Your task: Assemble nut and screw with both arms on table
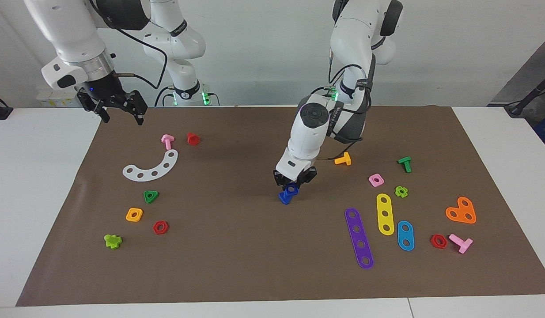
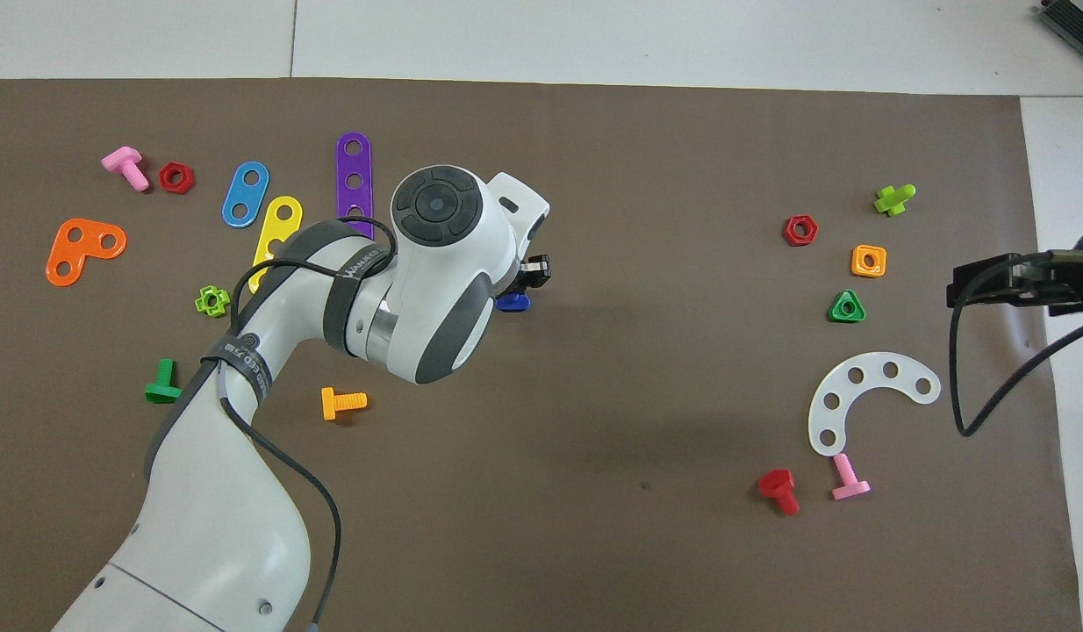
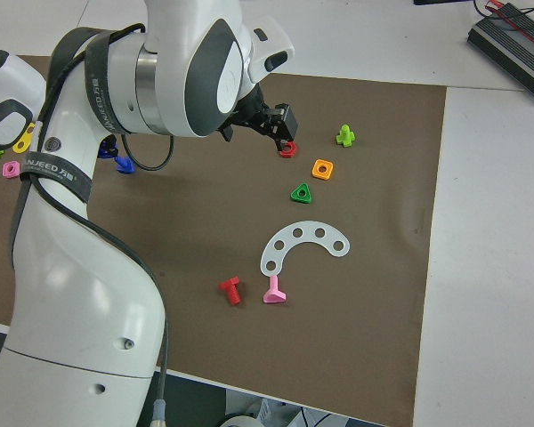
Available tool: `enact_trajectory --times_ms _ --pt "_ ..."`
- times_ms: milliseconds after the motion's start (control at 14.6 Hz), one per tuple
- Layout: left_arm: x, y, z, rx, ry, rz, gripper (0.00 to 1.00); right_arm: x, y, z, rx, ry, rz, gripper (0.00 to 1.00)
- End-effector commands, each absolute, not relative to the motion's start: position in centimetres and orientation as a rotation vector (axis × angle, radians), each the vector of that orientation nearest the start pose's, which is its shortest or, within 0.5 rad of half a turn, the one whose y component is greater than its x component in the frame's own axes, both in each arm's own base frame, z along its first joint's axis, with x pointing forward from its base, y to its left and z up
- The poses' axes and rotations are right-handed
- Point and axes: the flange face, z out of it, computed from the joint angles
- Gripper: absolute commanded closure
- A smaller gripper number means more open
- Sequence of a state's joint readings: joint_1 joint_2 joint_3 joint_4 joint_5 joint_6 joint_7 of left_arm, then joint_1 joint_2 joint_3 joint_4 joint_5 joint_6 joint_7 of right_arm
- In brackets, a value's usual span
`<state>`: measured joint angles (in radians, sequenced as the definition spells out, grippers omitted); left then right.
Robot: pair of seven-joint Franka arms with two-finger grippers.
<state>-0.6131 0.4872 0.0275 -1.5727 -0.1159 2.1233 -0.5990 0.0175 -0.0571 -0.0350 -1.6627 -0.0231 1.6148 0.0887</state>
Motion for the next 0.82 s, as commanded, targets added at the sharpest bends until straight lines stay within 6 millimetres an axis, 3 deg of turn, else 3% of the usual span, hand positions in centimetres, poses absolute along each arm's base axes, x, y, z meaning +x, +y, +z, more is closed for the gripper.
enact_trajectory --times_ms 0,205,753 --pt "57.3 -40.0 36.5 -3.239 -0.119 0.016 0.55 53.3 -1.2 61.9 -3.146 0.18 -0.01 0.0" --pt "56.4 -40.8 36.0 -3.229 -0.089 0.027 0.57 53.3 -1.2 61.9 -3.145 0.18 -0.01 0.0" --pt "55.9 -40.3 34.4 -3.2 -0.076 0.039 0.59 53.3 -1.2 61.9 -3.146 0.18 -0.01 0.0"
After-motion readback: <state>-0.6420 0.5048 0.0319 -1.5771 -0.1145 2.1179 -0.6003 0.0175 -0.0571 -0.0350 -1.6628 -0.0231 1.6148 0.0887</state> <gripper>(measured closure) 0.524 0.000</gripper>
